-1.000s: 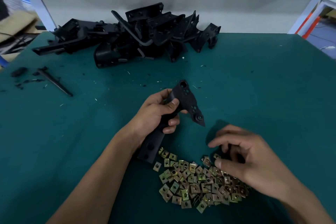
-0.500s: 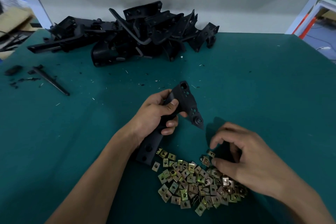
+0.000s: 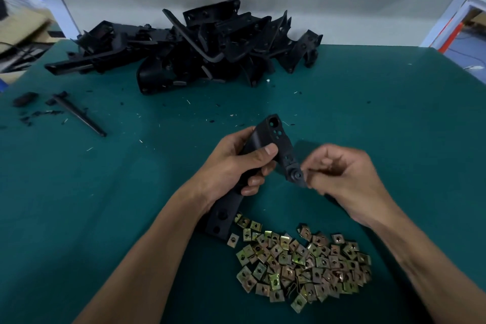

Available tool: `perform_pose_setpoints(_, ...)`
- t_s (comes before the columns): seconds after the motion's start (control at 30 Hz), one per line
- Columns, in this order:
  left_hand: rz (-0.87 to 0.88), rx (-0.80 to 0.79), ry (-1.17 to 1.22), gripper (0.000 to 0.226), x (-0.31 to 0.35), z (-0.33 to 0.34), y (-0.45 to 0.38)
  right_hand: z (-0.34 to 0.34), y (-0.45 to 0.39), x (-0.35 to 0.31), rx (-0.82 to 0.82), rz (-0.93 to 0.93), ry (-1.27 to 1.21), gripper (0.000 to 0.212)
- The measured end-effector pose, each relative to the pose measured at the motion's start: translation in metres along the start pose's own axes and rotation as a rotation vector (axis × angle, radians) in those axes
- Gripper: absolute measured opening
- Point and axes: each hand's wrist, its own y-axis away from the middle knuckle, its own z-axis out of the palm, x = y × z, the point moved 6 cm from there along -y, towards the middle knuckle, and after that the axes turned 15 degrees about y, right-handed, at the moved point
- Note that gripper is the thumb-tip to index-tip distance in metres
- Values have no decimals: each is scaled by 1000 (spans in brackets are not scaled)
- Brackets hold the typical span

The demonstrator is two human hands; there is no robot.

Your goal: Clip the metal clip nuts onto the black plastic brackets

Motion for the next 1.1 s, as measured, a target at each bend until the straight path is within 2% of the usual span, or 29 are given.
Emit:
perform_pose_setpoints(0.1,12,18,-30,18,0,1,-1,11,-16,-2,43,34,-436,40)
perform_pose_setpoints(0.17,20,33,-40,15,0,0,-1,17,-19,-3,64,48,-633,28)
perform_pose_setpoints(0.23,31,47,-50,12,0,0,-2,19,-18,-3,69,44,-725,19)
perform_pose_setpoints(0.43,32,70,-75,25,0,0,-2,18,-13,1,14,55,-723,22)
perform_pose_setpoints(0.67,11,89,-57,19,-3,-3,-3,15,-13,0,34,64,-676,11)
perform_pose_setpoints(0.8,7,98,-54,27,-3,-3,-2,9,-13,2,36,55,-630,13)
perform_pose_setpoints(0.97,9,106,-53,34,-2,-2,-2,6,-11,1,59,60,-748,10)
perform_pose_setpoints(1.1,4,102,-59,36,-2,0,-2,4,-12,-1,125,53,-707,8)
